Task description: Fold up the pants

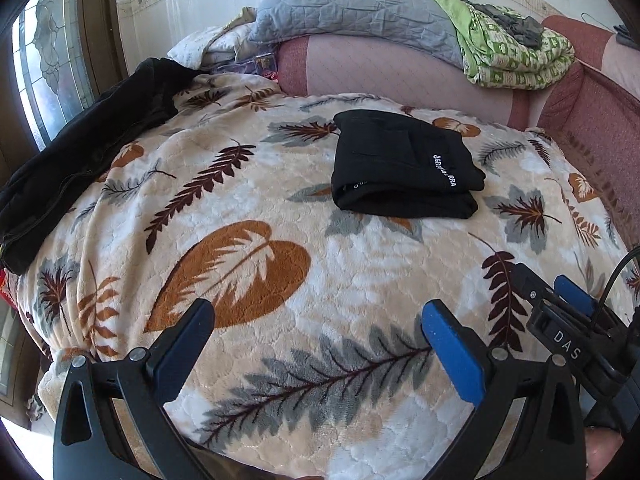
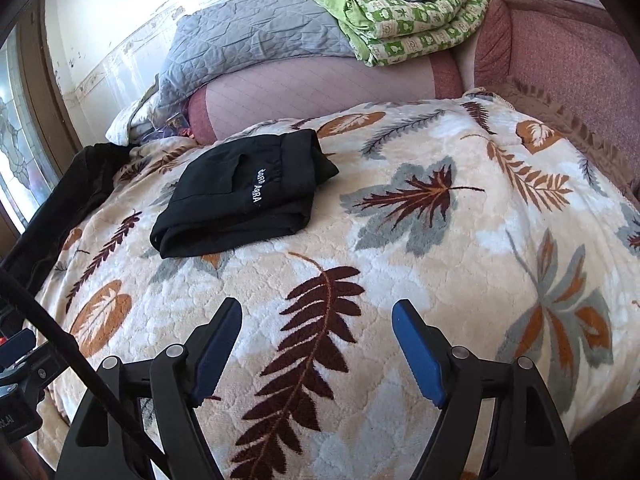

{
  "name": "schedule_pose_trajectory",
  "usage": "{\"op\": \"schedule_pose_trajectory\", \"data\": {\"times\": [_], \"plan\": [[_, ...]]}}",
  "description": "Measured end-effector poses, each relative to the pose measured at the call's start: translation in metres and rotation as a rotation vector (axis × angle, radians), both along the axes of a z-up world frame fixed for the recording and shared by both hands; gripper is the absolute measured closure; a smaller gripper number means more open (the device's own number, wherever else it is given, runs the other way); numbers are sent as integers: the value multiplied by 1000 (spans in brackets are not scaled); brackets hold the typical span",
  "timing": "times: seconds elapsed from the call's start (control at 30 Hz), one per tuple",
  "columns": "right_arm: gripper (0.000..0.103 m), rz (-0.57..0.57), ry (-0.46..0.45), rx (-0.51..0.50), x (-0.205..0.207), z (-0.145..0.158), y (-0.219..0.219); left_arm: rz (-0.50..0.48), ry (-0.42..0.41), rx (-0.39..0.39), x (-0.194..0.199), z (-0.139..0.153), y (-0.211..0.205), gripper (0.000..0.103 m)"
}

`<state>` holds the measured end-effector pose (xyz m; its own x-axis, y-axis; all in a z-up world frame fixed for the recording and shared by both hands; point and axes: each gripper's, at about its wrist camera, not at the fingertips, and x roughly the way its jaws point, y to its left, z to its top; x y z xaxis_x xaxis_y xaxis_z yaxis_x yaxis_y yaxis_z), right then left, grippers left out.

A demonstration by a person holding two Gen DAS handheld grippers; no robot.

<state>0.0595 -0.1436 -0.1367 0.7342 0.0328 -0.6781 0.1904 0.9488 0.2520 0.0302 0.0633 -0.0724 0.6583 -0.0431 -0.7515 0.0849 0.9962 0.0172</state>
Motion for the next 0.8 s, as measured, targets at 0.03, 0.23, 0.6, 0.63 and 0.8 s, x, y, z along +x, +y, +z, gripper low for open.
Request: {"op": "schedule_pose_trajectory", "data": {"times": [0.03, 0.23, 0.6, 0.63, 0.8], "plan": [[20, 2, 0, -7, 0, 0, 1, 0, 5, 1, 1, -1, 0, 0], [20, 12, 20, -20, 3, -5, 5, -6, 32, 2, 4, -9, -1, 0], [20, 12, 41, -19, 7, -10, 6, -11, 62, 3, 8, -17, -2, 0], [20, 14, 42, -20, 7, -10, 6, -12, 64, 2, 8, -18, -2, 0], [19, 15, 39, -24, 7, -10, 7, -16, 75, -5, 9, -20, -1, 0]]}}
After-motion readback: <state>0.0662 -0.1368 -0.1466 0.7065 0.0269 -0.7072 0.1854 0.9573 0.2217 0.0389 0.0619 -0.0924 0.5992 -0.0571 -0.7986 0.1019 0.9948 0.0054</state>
